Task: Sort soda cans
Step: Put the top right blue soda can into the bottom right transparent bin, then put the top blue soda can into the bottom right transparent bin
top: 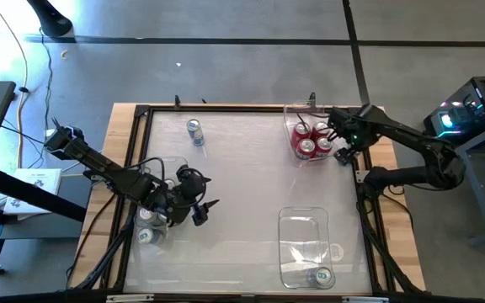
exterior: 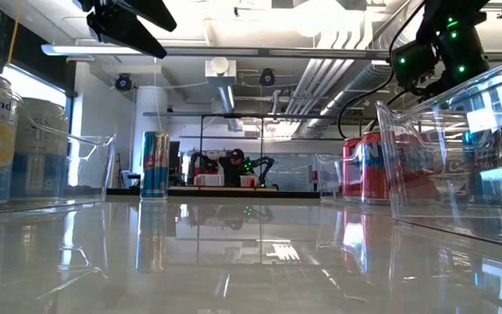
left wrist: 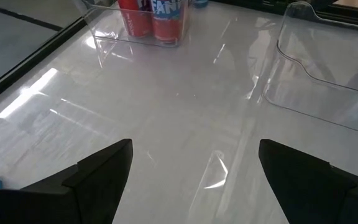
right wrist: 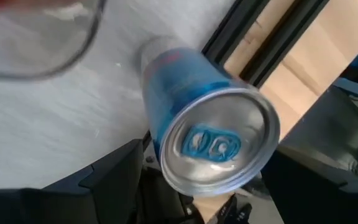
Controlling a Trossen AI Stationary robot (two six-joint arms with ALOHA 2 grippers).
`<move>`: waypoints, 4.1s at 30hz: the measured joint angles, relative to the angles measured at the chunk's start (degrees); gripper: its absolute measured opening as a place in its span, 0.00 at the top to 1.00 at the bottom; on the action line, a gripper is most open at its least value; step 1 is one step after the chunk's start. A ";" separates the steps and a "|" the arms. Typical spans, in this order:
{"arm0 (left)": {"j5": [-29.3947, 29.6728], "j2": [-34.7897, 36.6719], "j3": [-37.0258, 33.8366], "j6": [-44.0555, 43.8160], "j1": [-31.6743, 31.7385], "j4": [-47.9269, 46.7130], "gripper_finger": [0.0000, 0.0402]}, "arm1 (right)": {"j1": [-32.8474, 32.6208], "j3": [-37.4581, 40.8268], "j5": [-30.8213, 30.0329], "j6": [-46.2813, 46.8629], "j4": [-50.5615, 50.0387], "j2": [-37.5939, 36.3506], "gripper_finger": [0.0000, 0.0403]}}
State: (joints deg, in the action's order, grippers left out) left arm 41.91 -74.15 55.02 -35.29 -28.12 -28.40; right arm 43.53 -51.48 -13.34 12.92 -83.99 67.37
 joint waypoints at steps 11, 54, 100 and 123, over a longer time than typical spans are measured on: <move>0.00 0.00 0.00 -0.04 -0.02 0.02 0.14 | 0.00 -0.11 0.08 -1.30 4.37 0.06 0.26; 0.20 0.00 0.00 -0.52 0.11 0.02 0.14 | -65.15 -36.94 19.45 47.61 3.31 13.01 0.44; 0.21 0.00 0.02 -1.13 0.09 0.08 0.14 | -84.45 -70.76 26.37 47.74 -5.79 52.14 0.22; -20.08 4.13 0.07 19.54 7.79 17.43 0.14 | -87.78 -36.40 -27.49 34.32 28.12 32.43 0.22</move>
State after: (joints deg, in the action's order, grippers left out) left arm 21.83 -70.02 55.09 -15.75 -20.33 -10.97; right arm -44.25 -87.88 -40.82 47.24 -55.86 99.80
